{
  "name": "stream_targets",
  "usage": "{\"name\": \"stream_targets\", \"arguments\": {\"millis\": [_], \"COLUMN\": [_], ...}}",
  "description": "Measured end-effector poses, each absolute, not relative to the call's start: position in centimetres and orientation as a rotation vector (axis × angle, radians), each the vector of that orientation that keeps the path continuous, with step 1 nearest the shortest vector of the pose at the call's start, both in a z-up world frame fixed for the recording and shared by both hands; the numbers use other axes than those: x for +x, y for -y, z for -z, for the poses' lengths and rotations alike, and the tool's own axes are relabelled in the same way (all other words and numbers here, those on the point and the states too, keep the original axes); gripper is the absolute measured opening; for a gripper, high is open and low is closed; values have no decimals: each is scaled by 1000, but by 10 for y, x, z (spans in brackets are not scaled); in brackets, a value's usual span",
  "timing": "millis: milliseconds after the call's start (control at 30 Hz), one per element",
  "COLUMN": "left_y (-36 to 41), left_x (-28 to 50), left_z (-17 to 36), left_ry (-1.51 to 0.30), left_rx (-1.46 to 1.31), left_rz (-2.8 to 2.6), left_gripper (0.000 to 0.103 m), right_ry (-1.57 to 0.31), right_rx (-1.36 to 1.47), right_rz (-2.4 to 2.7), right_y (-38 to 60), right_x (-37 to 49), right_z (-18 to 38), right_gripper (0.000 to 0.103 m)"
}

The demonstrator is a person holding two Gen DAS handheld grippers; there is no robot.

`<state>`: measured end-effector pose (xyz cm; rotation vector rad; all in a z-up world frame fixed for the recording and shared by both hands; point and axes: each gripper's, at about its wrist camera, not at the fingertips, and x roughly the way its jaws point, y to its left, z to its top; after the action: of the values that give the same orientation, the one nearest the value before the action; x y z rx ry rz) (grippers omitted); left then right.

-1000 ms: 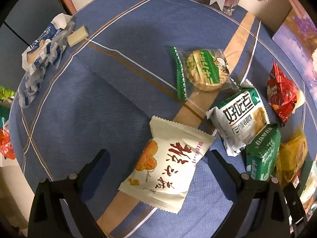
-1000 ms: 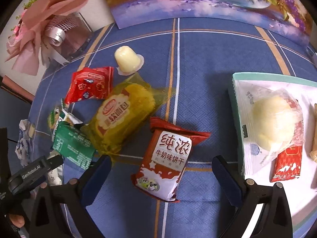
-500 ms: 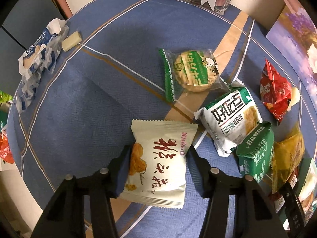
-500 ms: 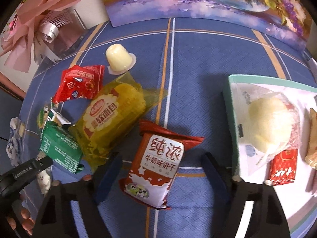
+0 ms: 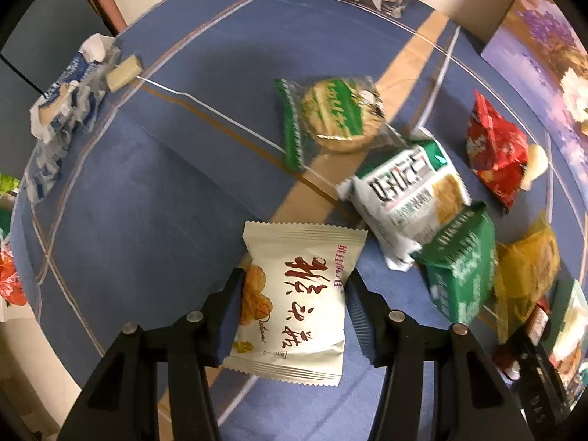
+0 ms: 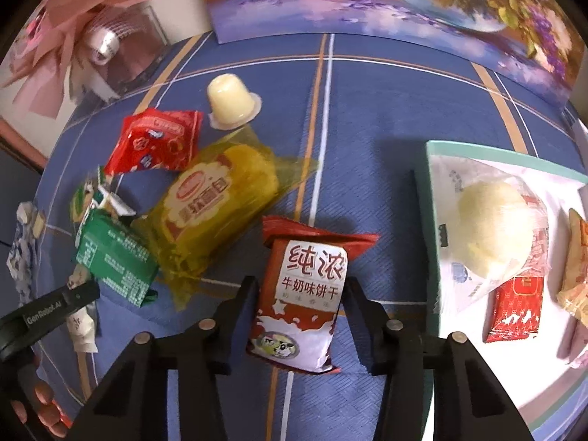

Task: Organize snacks
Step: 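Grasp the white orange-print packet with the left tool while the right tool grasps the milk biscuit packet, then lift and carry both packets over the white tray with both tools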

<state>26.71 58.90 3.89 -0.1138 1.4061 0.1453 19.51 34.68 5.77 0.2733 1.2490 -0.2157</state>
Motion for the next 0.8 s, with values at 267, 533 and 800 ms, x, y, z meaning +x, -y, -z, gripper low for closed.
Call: {"name": "stream_targets", "arguments": {"millis": [267,533,800], "left_y": [-574,-590,-589], "left_x": [261,260,243], "left_z": [-36,-53,-101], "left_ry": [-1406,-1368,-1259], "left_rx": [-91,-140,-152], "left_rz": [-128,-124,-120], "left_gripper": [55,55,54], "right_ry": [-1258,-1246,-1177], "right_rx": [216,234,287], "right_rz": [201,229,221], "right_y": [-358,-351,-341], "right_x": [190,181,165], "right_z": [-55,-63,-99], "right_gripper": [42,42,42]}}
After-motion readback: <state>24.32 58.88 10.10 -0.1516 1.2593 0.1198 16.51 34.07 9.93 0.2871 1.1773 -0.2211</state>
